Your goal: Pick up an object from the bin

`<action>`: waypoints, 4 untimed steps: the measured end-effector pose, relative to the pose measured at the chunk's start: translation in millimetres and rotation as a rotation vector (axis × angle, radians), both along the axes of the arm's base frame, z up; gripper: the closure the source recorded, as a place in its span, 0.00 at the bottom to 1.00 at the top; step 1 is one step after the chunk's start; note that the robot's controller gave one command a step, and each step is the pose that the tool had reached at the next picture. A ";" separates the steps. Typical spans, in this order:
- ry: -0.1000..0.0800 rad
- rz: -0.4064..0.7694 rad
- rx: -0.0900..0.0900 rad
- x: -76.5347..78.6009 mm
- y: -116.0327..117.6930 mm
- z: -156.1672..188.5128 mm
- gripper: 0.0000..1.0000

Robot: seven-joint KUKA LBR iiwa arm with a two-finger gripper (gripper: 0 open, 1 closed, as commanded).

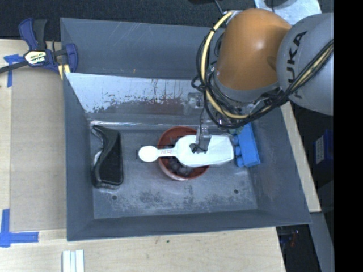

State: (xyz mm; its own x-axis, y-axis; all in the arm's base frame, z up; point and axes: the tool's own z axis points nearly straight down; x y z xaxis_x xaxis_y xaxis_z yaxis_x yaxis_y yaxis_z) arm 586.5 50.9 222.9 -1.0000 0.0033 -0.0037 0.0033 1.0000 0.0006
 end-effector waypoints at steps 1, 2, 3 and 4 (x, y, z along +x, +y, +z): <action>0.000 0.000 0.000 0.0 0.0 0.0 0.00; 0.002 0.183 -0.001 -9.0 -4.3 -68.1 0.00; -0.005 0.180 0.000 22.3 12.4 -59.3 0.00; -0.009 0.390 0.005 9.0 5.1 -128.9 0.00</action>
Offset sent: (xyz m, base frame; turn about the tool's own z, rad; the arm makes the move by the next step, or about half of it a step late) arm -0.0087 -0.0037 -0.0668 -0.1864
